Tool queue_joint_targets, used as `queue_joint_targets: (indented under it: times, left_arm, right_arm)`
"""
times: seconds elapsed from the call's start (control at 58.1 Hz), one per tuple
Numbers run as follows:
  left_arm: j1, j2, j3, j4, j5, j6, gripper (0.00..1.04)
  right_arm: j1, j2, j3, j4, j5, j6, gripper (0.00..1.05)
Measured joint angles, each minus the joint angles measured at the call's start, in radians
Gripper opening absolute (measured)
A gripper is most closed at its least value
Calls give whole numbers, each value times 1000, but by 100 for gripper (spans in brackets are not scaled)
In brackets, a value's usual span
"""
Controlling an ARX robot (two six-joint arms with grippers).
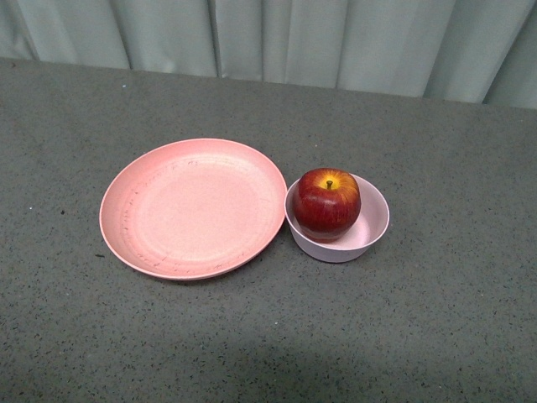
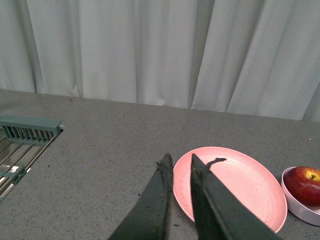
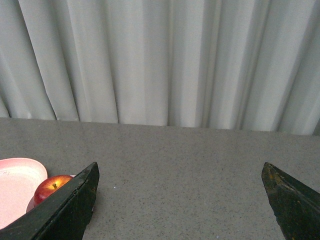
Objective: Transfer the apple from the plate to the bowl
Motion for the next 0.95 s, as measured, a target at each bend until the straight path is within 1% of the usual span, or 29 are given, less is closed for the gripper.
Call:
queue_joint_targets:
  times: [0.069,0.121,0.155,0.207,0.293,0.431,0.465,0.499,0.568,0.947]
  left_arm:
    - [0,0,0,0,0,0,31]
    - [0,0,0,0,0,0,39]
    - [0,0,0,0,0,0,46]
    - [0,0,0,0,0,0,53]
    - [0,0,0,0,0,0,69]
    - [0,0,0,0,0,0,91]
    - [0,0,0,0,0,0,98]
    - [0,0,0,0,0,2,100]
    - [0,0,0,0,0,2,97]
    - [0,0,0,-1,0,2,98]
  right_arm:
    - [0,0,0,0,0,0,95]
    - [0,0,0,0,0,0,95]
    - [0,0,0,0,0,0,95]
    - [0,0,0,0,0,0,95]
    - [0,0,0,0,0,0,95]
    - [0,0,0,0,0,0,95]
    - [0,0,0,0,0,0,95]
    - [0,0,0,0,0,0,95]
    - [0,0,0,0,0,0,95]
    - [0,0,0,0,0,0,95]
